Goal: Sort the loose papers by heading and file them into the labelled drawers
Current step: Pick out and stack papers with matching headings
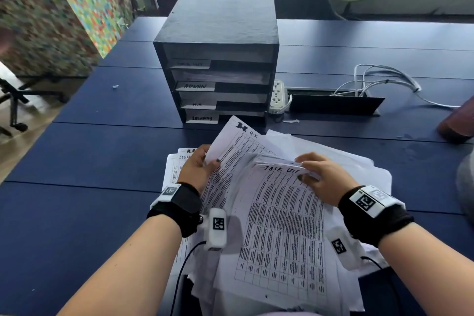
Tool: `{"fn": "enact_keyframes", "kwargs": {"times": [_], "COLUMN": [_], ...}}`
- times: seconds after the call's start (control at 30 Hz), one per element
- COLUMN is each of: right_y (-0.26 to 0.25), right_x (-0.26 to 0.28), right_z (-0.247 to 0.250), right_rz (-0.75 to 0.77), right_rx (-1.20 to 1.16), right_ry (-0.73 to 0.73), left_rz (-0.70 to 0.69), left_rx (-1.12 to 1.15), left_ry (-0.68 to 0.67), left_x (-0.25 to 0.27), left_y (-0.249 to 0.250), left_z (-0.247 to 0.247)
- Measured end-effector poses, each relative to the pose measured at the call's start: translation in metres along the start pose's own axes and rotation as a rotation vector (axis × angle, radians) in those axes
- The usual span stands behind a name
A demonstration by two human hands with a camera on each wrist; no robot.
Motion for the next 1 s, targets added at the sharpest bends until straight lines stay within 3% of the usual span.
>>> {"fn": "enact_keyframes", "kwargs": {"times": [0.07, 0.2, 0.47, 0.83, 1.0], "right_y": [0.000, -0.001, 0.000, -0.002, -0.008], "right_x": [0.000, -0.003, -0.008, -0.021, -0.018], "right_z": [0.000, -0.001, 0.002, 0.007, 0.009], "right_rz": [0.005, 0.003, 0.003, -0.063, -0.102], "right_rx": [-0.004, -0.003, -0.026, -0.174, -0.116], "right_ry": [-0.005, -0.002, -0.028, -0.214, -0.248], "left_rz": [0.031, 0.102, 0.260, 0.306, 0.396], "left_rx": [-0.052, -0.219, -0.375, -0.335, -0.155], "left_ry": [-0.030, -0.217, -0.185, -0.328, -0.347], "left_x": [0.000, 0.007, 0.014, 0.032, 0.032], "left_y": [-0.005, -0.014, -0.016, -0.009, -0.017], "left_z": [-0.006, -0.020, -0.015, -0.015, -0.009]}}
Point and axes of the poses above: each hand's wrist, its own x-axis away from the middle knuckle, its own z-axis out of the back of the hand, y = z × x, the point moved 3 cm from there along -x, towards the middle knuckle, and after that the axes turned 11 degrees about z, right-handed, at the moved point
